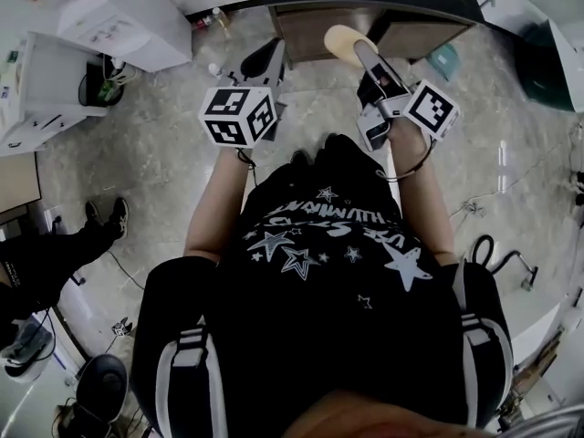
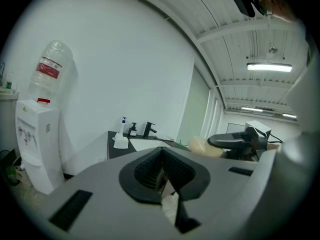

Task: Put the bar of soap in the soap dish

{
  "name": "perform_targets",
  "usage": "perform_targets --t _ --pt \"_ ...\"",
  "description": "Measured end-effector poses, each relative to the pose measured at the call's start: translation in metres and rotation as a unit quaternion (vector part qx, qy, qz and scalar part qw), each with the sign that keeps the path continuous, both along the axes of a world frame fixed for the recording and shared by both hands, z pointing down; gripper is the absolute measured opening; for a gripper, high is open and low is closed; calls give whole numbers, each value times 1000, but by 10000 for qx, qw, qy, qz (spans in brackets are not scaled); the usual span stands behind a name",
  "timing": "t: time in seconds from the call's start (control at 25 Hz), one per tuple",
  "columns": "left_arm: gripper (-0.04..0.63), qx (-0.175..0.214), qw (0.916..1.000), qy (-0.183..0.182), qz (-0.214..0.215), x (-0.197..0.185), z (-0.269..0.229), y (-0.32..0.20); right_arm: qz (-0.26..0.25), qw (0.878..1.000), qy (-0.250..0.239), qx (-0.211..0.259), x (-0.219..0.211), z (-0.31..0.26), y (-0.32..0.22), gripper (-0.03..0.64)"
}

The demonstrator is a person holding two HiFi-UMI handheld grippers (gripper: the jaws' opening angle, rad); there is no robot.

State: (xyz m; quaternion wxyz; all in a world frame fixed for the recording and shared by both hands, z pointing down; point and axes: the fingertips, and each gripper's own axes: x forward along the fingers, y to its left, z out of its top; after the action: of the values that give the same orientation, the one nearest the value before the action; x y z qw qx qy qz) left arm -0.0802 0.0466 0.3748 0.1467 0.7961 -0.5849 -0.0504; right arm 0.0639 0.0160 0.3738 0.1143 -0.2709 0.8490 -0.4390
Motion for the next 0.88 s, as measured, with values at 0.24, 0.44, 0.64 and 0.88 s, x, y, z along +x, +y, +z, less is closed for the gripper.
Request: perform_targets --t 0.24,0.44,0.64,0.88 --pt "12 -100 9999 -19 -43 -8 5 -7 -72 9999 -89 -126 -10 5 -19 130" --pt "12 -215 9995 -77 -203 -24 18 -25 -307 9993 -154 -174 -31 14 -46 130" --pt "12 -258 9992 -103 -295 -34 17 -60 -473 9983 -105 -314 -49 20 -83 130" --pt "12 -344 9987 -103 -366 -45 22 -112 -645 9968 -200 -432 -70 24 -132 130"
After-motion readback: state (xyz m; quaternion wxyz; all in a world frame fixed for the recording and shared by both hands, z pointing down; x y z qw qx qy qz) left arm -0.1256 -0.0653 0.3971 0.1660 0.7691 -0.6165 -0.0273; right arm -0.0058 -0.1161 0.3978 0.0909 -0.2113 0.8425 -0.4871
